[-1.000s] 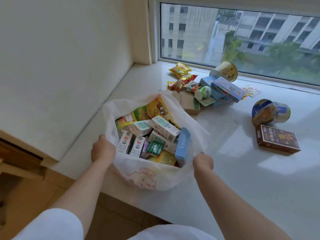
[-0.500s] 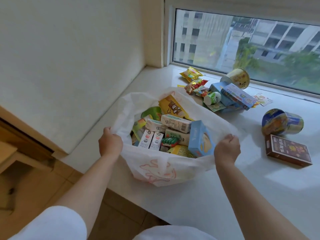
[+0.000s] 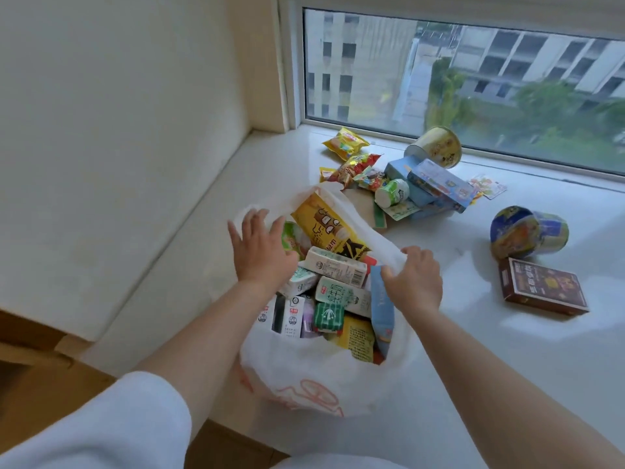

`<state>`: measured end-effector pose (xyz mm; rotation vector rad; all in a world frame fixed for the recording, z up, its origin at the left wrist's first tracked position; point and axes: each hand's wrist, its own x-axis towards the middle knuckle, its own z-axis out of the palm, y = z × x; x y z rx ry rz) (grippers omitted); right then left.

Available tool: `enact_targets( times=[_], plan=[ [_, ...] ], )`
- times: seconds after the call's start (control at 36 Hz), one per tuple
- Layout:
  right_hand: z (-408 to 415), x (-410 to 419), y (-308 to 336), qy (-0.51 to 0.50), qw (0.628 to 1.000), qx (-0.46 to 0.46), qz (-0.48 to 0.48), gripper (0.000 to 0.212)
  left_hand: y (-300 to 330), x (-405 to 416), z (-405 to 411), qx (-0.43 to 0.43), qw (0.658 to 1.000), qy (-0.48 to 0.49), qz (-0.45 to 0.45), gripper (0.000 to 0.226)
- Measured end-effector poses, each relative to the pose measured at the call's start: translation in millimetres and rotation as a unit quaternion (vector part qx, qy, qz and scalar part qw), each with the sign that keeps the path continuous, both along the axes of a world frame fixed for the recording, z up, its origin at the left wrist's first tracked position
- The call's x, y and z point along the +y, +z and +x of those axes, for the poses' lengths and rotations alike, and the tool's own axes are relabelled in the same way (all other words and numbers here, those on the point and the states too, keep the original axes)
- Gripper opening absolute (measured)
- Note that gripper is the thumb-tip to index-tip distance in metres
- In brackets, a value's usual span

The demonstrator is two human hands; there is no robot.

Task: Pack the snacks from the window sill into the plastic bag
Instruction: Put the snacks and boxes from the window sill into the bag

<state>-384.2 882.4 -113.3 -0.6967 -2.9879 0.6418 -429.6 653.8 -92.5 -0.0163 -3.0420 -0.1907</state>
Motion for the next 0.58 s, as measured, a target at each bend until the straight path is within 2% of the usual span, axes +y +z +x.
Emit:
enact_targets(
  times=[0.06, 0.14, 0.22, 0.31, 0.44, 0.5, 0.58],
  plan=[
    [-15.4, -5.3, -1.2, 0.036, 0.998, -0.023, 0.056, 0.056, -1.5, 8.4, -19.5, -0.033, 0.999, -0.012, -0.012, 0.065],
    [-37.9, -13.0, -5.3, 0.055, 0.994, -0.049, 0.082, 0.056, -12.3, 9.3, -51.4, -0.085, 0.996, -0.004, -0.04, 0.069],
    [-56.6, -14.6, -8.0, 0.045, 0.993, -0.076, 0.075, 0.043, -29.0, -1.1, -79.0, -0.119, 0.991, 0.013, -0.059, 0.072],
    [-73.0, -12.7, -11.5, 0.047, 0.992, -0.098, 0.069, 0.029, -46.6, -17.0, -94.1, -0.139, 0.987, 0.023, -0.074, 0.064],
    [-85.9, -7.2, -16.5, -0.029, 0.983, -0.086, -0.159, 0.031, -69.3, -35.1, -106.7, -0.135, 0.988, 0.042, -0.063, 0.043],
    [-87.6, -2.6, -11.2, -0.051, 0.978, -0.071, -0.189, 0.038, -73.1, -35.8, -109.4, -0.138, 0.989, 0.04, -0.025, 0.033],
    [-87.3, 3.6, -2.9, -0.072, 0.973, -0.059, -0.209, 0.044, -63.7, -27.0, -109.5, -0.111, 0.98, 0.069, 0.147, 0.027]
  ],
)
